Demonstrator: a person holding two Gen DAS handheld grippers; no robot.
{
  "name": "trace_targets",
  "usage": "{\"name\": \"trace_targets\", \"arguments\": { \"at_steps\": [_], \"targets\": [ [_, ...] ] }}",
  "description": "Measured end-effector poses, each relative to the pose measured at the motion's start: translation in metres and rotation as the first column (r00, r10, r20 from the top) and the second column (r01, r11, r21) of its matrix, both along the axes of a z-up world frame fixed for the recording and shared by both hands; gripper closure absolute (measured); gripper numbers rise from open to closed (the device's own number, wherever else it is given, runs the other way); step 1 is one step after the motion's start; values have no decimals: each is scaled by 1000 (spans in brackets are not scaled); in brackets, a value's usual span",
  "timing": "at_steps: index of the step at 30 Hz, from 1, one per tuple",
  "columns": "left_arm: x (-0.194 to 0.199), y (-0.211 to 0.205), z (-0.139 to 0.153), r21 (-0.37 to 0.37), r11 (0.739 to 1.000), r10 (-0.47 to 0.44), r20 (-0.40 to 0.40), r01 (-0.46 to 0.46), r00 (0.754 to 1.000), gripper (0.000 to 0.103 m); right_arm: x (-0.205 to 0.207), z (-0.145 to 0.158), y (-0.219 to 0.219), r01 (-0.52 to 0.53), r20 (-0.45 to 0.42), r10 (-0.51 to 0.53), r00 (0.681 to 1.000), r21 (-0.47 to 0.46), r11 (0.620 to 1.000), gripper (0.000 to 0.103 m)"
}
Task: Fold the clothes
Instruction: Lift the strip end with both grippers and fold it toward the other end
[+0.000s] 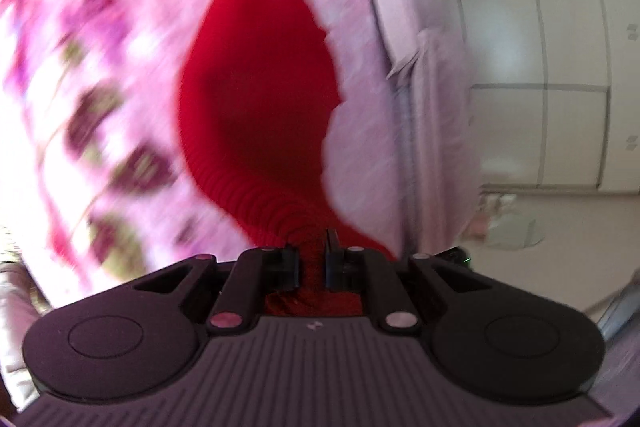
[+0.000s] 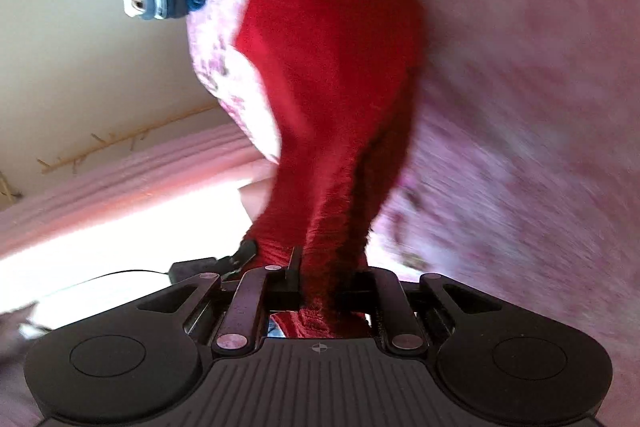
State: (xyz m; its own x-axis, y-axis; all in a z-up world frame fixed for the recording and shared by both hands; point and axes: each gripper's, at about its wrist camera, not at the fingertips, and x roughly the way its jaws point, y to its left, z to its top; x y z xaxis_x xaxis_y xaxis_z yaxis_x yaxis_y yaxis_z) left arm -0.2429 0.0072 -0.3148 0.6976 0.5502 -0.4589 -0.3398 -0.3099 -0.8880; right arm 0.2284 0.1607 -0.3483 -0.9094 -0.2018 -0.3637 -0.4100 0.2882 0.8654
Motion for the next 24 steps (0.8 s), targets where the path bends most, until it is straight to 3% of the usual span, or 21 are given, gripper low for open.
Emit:
{"name": "trace_targets", "arguments": {
  "at_steps": [3, 7, 9, 10, 11, 12, 14, 15, 17, 19, 22, 24],
  "targets": [
    [-20, 48, -4, -7, 998, 55, 66, -55, 996, 94, -14, 13, 45, 45, -21, -46, 999, -46, 998, 90],
    [-45, 106, -38, -103, 972, 223, 144, -209, 964, 87, -40, -15, 109, 238, -8, -242, 970, -154, 959, 78],
    [-60, 121, -61, -192, 925, 363, 181, -329, 914, 81, -57, -39, 133, 342, 44, -341, 939, -212, 915, 61],
    [-67, 126, -68, -221, 898, 422, 185, -381, 888, 79, -63, -51, 142, 413, 89, -404, 911, -243, 878, 44],
    [-73, 128, -70, -222, 884, 450, 168, -411, 877, 76, -64, -62, 149, 478, 136, -458, 878, -266, 837, 37],
    [-78, 130, -69, -214, 877, 464, 143, -430, 874, 75, -64, -67, 152, 520, 151, -498, 854, -267, 811, 36],
    [-86, 132, -57, -147, 899, 424, 57, -412, 904, 73, -64, -70, 156, 581, 129, -568, 813, -239, 778, 33],
    [-88, 132, -49, -106, 918, 384, 2, -382, 923, 68, -64, -65, 156, 588, 103, -580, 808, -191, 786, 33],
    [-85, 132, -34, -25, 955, 291, -105, -295, 951, 65, -63, -43, 156, 556, 29, -555, 831, -28, 831, 33],
    [-73, 131, -21, 57, 980, 196, -199, -188, 960, 62, -64, -12, 152, 484, 17, -498, 867, 207, 850, 33],
    [-48, 139, -7, 172, 985, 61, -363, 2, 930, 55, -85, 27, 138, 245, 141, -368, 919, 526, 814, 33],
    [-28, 147, -2, 224, 966, -9, -472, 130, 882, 54, -129, 35, 134, 63, 240, -267, 933, 623, 780, 33]
  ]
}}
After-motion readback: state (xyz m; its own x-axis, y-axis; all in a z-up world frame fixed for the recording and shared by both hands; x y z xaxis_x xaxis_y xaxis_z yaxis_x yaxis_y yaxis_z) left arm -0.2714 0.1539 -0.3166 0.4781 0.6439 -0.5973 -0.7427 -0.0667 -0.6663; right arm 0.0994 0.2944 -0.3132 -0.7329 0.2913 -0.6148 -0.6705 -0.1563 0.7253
